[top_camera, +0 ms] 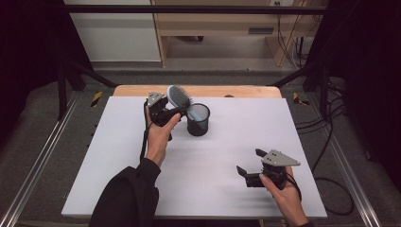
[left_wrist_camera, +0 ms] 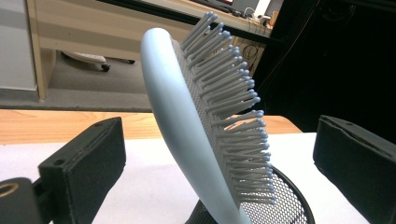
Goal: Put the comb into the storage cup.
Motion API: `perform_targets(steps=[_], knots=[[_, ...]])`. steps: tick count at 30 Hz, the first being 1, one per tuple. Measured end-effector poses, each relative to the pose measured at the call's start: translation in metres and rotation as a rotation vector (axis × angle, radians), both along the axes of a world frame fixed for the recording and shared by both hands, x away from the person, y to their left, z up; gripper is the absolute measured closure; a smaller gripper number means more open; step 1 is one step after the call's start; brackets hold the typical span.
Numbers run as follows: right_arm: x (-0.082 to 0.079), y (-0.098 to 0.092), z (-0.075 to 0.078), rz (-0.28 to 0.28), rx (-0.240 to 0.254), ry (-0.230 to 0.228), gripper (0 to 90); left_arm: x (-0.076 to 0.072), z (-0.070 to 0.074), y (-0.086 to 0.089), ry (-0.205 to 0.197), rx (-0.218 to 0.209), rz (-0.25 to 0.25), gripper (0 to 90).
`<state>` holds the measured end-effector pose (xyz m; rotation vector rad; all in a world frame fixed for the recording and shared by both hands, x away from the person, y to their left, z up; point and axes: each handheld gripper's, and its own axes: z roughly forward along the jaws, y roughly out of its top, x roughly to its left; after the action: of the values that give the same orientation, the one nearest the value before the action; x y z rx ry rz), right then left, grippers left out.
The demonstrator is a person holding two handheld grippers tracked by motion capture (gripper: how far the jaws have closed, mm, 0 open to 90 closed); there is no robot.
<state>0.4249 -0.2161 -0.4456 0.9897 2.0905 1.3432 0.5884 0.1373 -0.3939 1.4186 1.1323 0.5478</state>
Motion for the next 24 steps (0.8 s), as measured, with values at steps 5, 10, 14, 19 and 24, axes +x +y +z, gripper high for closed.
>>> perform_targets(steps=[5, 10, 14, 19, 24], knots=[[0.001, -0.005, 0.001, -0.012, 0.018, 0.0, 5.6, -0.003, 0.001, 0.0, 0.002, 0.021, 0.005, 2.3], [0.001, -0.004, 0.001, -0.009, 0.016, 0.005, 5.6, -0.008, 0.002, -0.001, -0.001, 0.04, -0.008, 2.3], [0.001, -0.001, 0.0, 0.002, 0.016, 0.009, 5.6, -0.011, 0.003, 0.001, -0.008, 0.045, -0.005, 2.3], [0.001, -0.002, 0.0, 0.001, 0.02, 0.013, 5.6, -0.013, 0.002, 0.004, -0.008, 0.044, -0.003, 2.3], [0.001, -0.002, 0.0, 0.001, 0.025, 0.016, 5.0, -0.017, 0.002, 0.006, -0.008, 0.026, -0.001, 2.3]])
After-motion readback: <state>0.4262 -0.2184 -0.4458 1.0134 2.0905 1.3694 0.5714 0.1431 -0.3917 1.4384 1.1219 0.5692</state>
